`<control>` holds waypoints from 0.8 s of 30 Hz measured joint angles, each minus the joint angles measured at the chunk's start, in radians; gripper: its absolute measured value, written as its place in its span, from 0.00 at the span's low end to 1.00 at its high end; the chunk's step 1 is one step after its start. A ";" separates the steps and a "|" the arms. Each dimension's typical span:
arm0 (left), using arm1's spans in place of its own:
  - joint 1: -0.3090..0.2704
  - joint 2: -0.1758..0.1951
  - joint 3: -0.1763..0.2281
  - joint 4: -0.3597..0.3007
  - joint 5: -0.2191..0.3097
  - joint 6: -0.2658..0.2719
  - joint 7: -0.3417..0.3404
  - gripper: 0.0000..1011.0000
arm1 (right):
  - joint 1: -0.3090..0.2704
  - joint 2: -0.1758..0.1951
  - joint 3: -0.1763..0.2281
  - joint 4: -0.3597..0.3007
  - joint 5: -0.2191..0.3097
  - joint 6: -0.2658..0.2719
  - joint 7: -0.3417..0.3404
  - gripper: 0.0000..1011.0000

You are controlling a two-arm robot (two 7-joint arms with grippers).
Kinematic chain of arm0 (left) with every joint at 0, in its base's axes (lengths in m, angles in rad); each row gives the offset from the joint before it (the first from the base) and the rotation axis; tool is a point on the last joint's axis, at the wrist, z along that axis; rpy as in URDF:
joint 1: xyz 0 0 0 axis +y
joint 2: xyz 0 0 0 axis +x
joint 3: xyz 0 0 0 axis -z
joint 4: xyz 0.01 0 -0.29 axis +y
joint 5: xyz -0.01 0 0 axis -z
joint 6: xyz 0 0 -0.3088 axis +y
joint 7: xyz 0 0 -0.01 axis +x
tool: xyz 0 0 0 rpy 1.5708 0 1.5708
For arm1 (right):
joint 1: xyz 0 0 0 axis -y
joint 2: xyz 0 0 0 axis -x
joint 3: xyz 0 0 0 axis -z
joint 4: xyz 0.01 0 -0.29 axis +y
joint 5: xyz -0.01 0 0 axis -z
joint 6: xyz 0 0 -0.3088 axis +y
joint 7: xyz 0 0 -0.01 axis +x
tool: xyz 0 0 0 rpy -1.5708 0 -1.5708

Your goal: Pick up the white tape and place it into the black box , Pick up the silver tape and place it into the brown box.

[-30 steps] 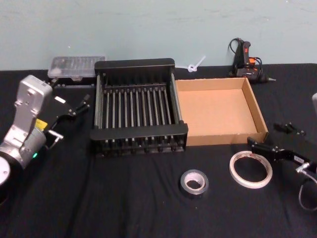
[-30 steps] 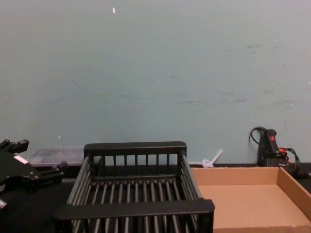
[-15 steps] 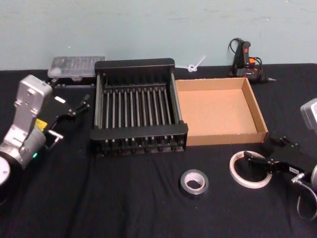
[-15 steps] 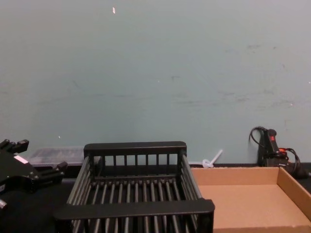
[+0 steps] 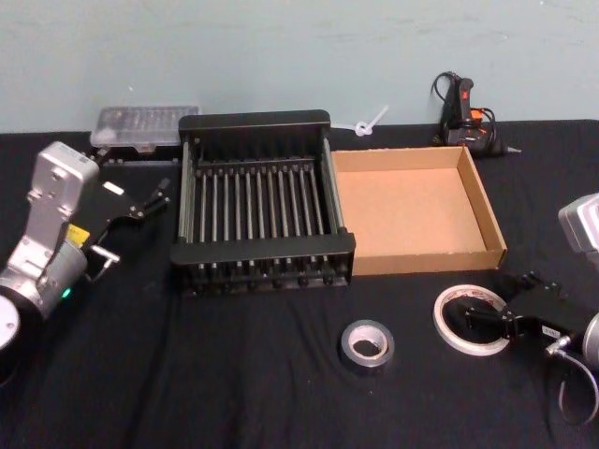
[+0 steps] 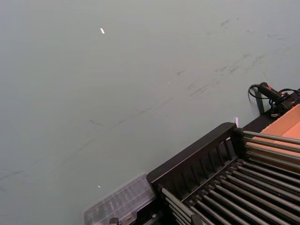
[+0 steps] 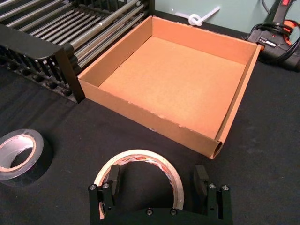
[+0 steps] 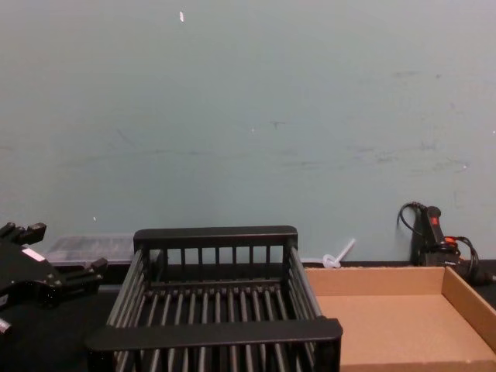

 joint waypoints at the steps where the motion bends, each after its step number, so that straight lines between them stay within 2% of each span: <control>1: 0.000 0.000 0.000 0.000 0.000 0.000 0.000 0.99 | 0.000 -0.001 0.000 0.001 -0.001 0.002 0.001 0.99; 24: 0.000 0.000 0.000 0.000 0.000 0.000 0.000 0.99 | 0.001 -0.021 0.000 0.028 -0.003 0.026 0.018 0.99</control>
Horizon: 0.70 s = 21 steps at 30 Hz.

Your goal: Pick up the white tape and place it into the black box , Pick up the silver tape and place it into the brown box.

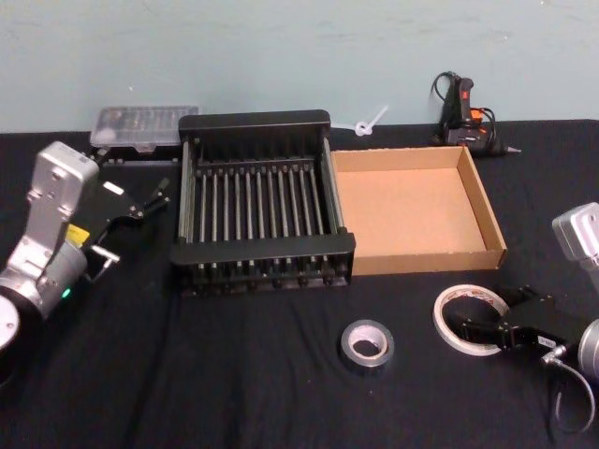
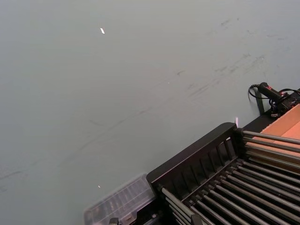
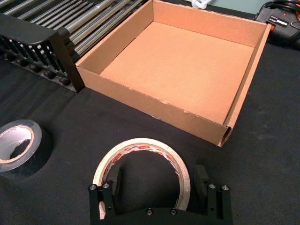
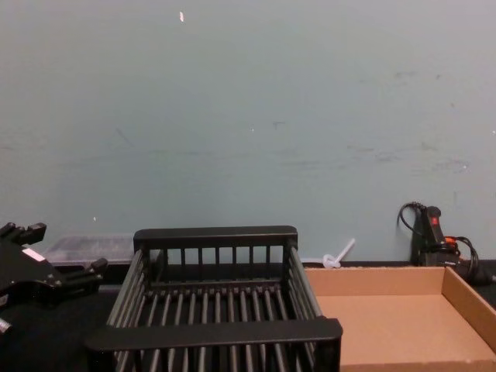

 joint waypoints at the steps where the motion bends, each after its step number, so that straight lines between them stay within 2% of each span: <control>1: 0.000 0.000 0.000 0.000 0.000 0.000 0.000 0.99 | 0.000 -0.001 0.000 0.001 0.001 0.000 0.000 0.99; 21: 0.000 0.000 0.000 0.000 0.000 0.000 0.000 0.99 | -0.003 -0.004 0.004 -0.001 0.003 0.004 -0.005 0.99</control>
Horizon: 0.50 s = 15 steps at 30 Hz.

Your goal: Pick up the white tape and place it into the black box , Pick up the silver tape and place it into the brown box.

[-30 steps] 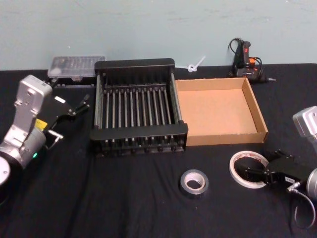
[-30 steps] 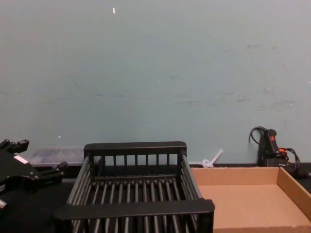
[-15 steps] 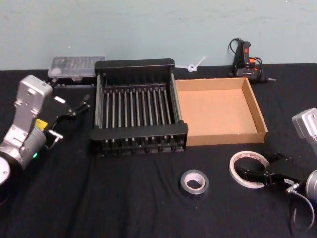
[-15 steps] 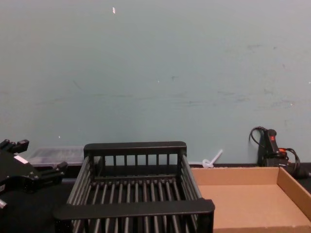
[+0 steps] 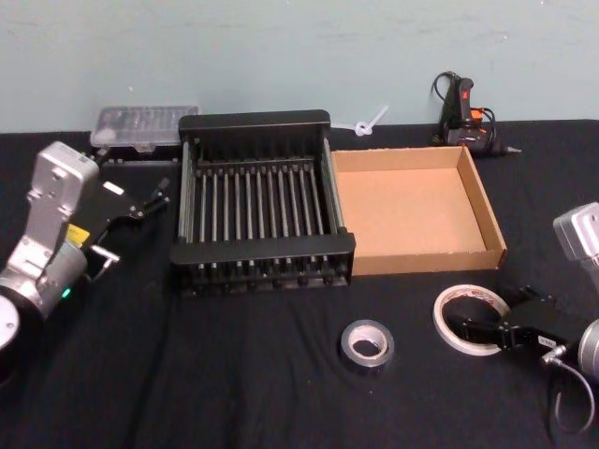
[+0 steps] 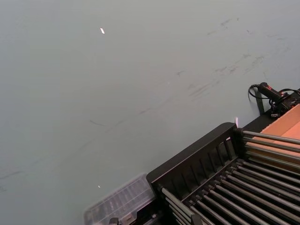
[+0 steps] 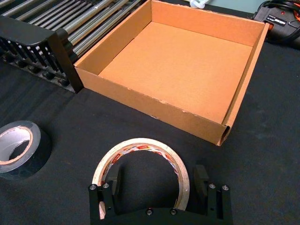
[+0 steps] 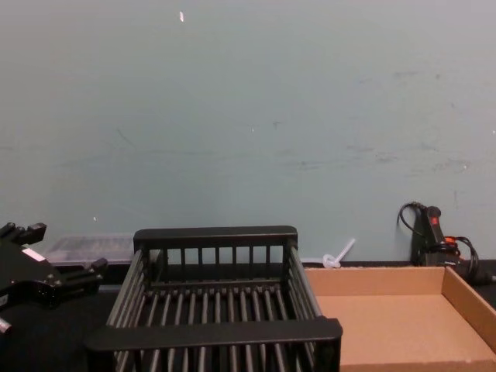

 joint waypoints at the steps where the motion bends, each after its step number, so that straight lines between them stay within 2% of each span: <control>1: 0.000 0.000 0.000 0.000 0.000 0.000 0.000 0.99 | 0.000 0.000 0.000 0.000 0.000 0.000 0.000 0.99; 15: 0.000 0.000 0.000 0.000 0.000 0.000 0.000 0.99 | 0.000 0.000 0.000 -0.001 0.000 -0.001 0.000 0.99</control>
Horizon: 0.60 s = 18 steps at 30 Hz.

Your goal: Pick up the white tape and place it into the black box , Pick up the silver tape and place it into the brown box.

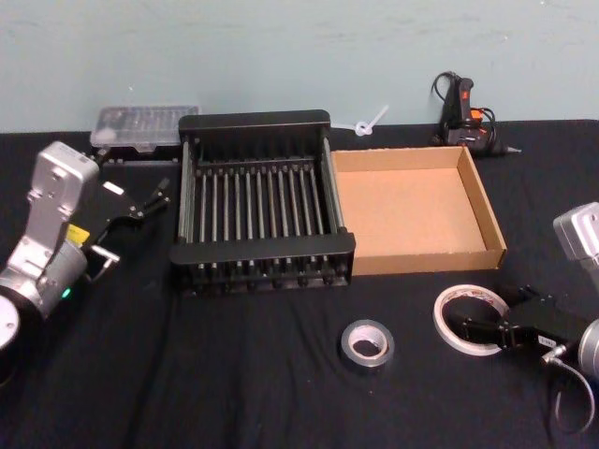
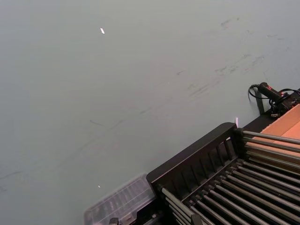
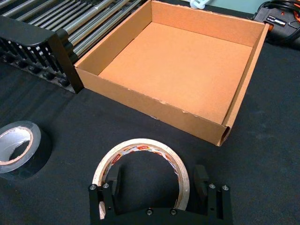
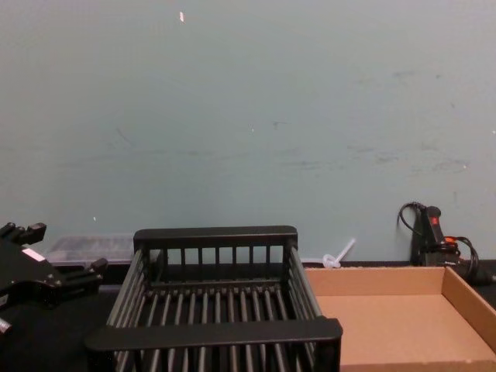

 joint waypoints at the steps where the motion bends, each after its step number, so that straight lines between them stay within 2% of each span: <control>1: 0.000 0.000 0.000 0.000 0.000 0.000 0.000 0.99 | 0.000 0.000 0.000 0.000 0.000 0.000 0.000 0.99; 9: 0.000 0.000 0.000 0.000 0.000 0.000 0.000 0.99 | 0.000 0.000 0.000 0.000 0.000 0.000 0.000 0.97; 18: 0.000 0.000 0.000 0.000 0.000 0.000 0.000 0.99 | 0.000 0.000 0.000 0.000 0.000 0.000 0.000 0.74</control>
